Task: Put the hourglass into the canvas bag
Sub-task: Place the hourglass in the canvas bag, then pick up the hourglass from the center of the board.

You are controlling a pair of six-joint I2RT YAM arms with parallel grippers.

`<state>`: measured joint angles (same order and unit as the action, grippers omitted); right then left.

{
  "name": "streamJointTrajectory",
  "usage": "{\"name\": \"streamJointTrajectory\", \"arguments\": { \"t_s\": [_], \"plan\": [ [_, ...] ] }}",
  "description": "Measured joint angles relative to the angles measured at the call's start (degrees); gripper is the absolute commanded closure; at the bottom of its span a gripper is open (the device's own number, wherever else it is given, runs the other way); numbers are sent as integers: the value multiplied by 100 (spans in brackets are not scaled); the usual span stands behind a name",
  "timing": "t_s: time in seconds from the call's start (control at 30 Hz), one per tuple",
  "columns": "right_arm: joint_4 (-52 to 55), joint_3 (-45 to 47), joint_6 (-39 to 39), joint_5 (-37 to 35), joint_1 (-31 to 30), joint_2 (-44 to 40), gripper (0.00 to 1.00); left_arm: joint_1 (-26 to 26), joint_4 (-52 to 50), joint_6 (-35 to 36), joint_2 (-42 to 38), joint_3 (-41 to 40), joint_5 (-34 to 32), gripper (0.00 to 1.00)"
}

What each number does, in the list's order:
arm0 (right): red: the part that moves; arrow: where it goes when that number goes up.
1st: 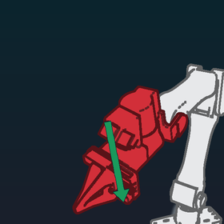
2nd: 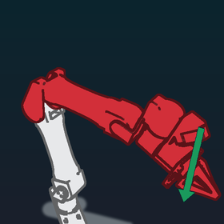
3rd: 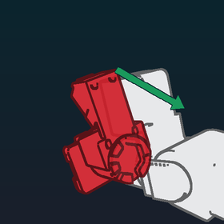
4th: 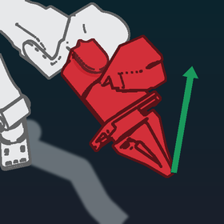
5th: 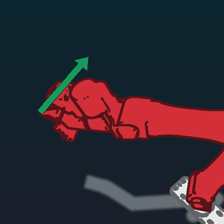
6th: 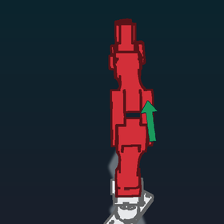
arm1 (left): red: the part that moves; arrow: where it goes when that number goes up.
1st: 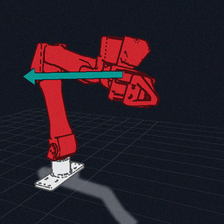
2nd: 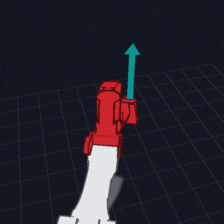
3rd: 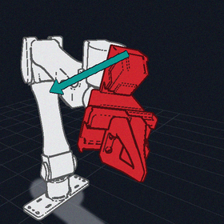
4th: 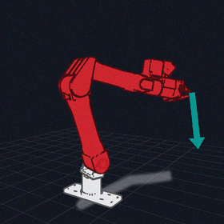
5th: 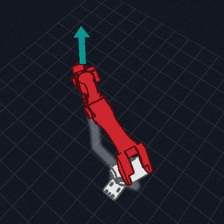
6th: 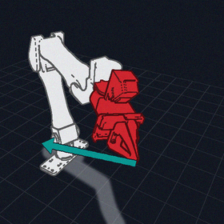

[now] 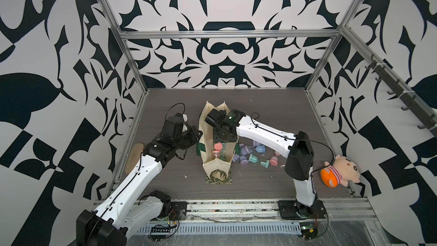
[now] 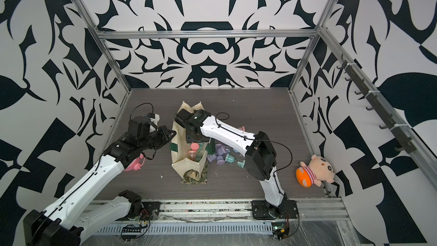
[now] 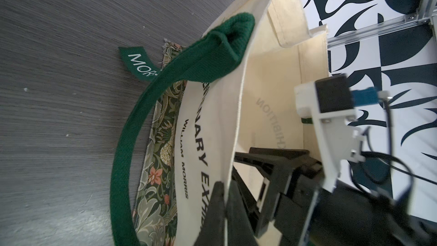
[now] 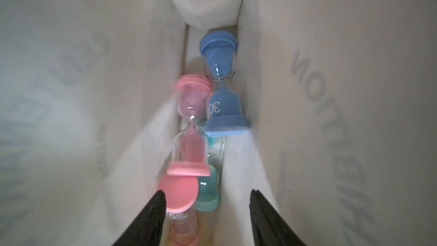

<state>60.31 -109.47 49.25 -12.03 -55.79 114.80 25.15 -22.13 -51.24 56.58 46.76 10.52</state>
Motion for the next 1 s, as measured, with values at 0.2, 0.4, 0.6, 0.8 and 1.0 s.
{"name": "streamJointTrajectory", "arguments": {
  "t_s": [0.2,0.4,0.6,0.8,1.0],
  "plan": [
    [304,-903,-201,-516,-389,-11,37,0,2,0,11,0,-2,100],
    [302,-979,-450,-957,-743,-520,37,0,0,0,9,0,0,100],
    [72,-63,-501,-1355,-632,-1899,37,0,2,2,9,0,2,100],
    [-101,1156,-345,-1373,129,-2903,37,0,0,4,9,2,15,98],
    [-195,2507,-157,-1117,1008,-3381,37,0,-2,7,7,4,17,98]
  ]
}}
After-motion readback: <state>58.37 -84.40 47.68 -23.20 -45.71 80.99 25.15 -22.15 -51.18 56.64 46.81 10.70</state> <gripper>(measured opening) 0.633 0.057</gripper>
